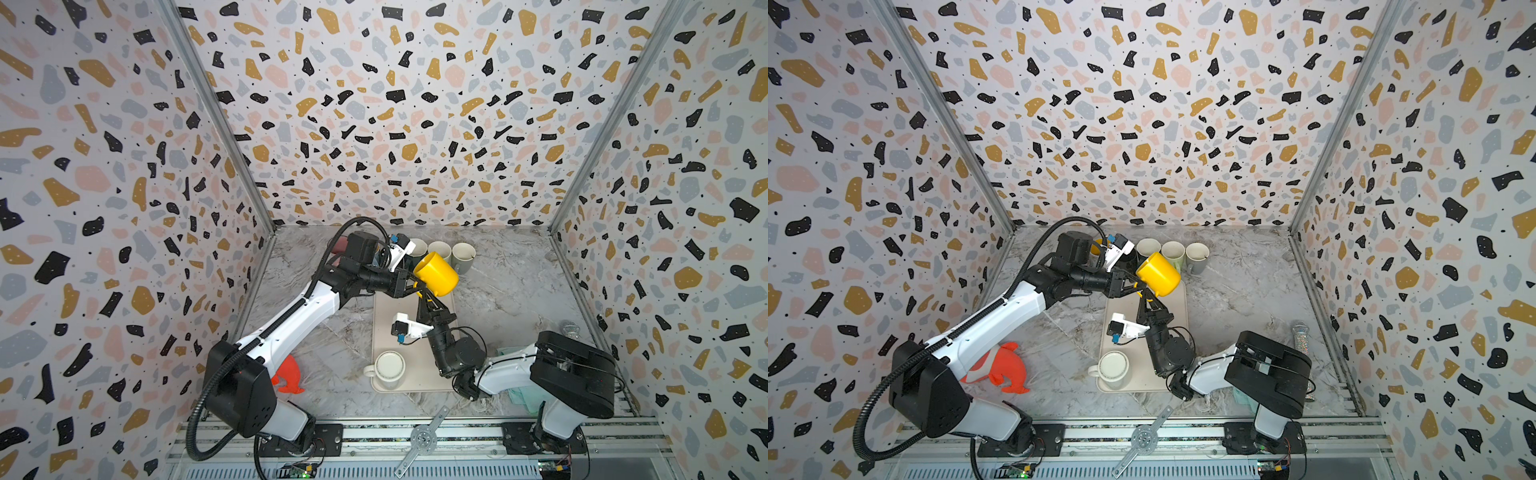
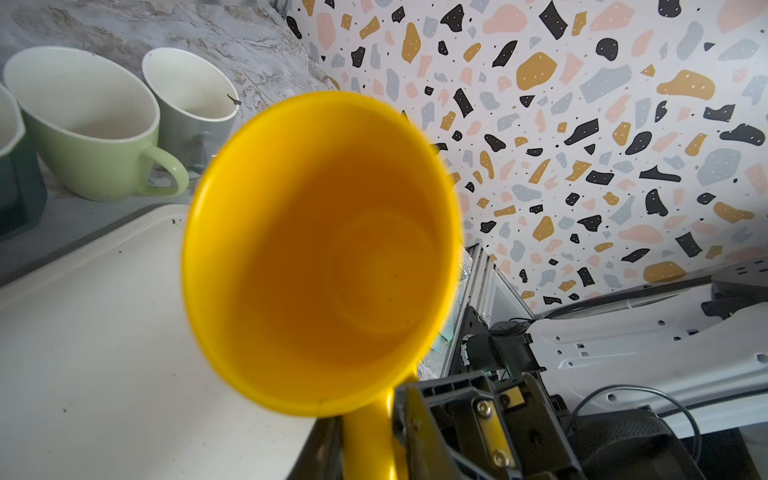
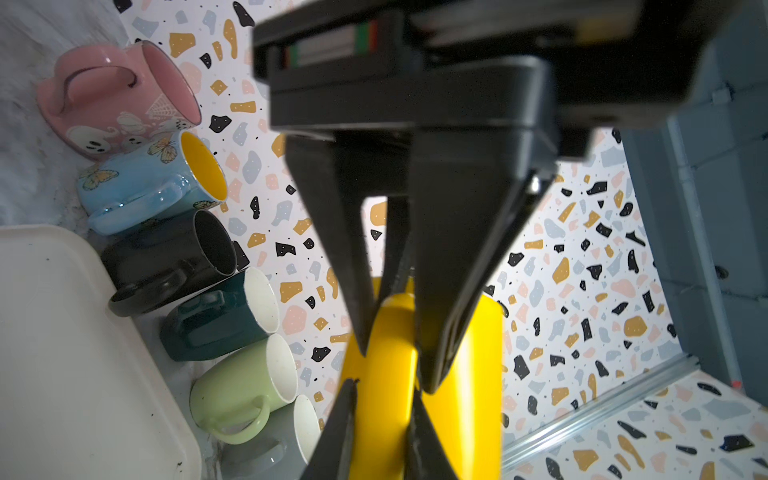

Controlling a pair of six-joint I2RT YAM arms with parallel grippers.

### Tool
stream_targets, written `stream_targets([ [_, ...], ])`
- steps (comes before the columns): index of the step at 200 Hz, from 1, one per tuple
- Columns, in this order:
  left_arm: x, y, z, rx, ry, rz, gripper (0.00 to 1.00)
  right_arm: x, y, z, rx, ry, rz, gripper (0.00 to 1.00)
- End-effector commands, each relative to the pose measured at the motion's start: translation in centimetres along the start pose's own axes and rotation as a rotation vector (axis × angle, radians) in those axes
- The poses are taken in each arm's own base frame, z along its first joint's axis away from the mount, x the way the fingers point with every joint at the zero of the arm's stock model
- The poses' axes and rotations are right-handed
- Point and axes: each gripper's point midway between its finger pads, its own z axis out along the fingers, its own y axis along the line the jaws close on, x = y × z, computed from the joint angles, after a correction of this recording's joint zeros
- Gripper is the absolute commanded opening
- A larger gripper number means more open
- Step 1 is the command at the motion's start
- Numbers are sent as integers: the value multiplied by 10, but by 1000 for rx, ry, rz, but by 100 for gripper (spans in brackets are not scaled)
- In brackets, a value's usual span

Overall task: Turn the mug right side up
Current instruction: 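Close the left gripper on the yellow mug's handle while the right holds it, then open the right gripper and withdraw it while the left holds the yellow mug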

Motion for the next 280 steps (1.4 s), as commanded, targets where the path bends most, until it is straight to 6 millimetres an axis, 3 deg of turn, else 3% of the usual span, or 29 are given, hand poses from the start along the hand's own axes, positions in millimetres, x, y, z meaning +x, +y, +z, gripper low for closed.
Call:
stream_targets([
  [1,-6,-10,5,56,-23,64,4,-21,-76,-8,247,-104,235,0],
  [5,-5,-10,5,56,-23,62,0,-21,-76,-8,247,-103,233,0],
  [64,-9,-13,-1,39,-53,92,0,-16,-73,-6,243,-61,234,0],
  [80,-9,-12,-2,25,-60,96,0,-14,-73,-5,244,-49,238,14],
  [128,-8,-5,0,2,-64,98,0,-9,-75,-4,248,-19,221,40],
  [199,-11,10,0,-54,-76,80,0,-3,-87,-8,267,9,247,57],
  [280,-17,34,0,-114,-90,47,0,3,-104,-18,285,48,291,68],
])
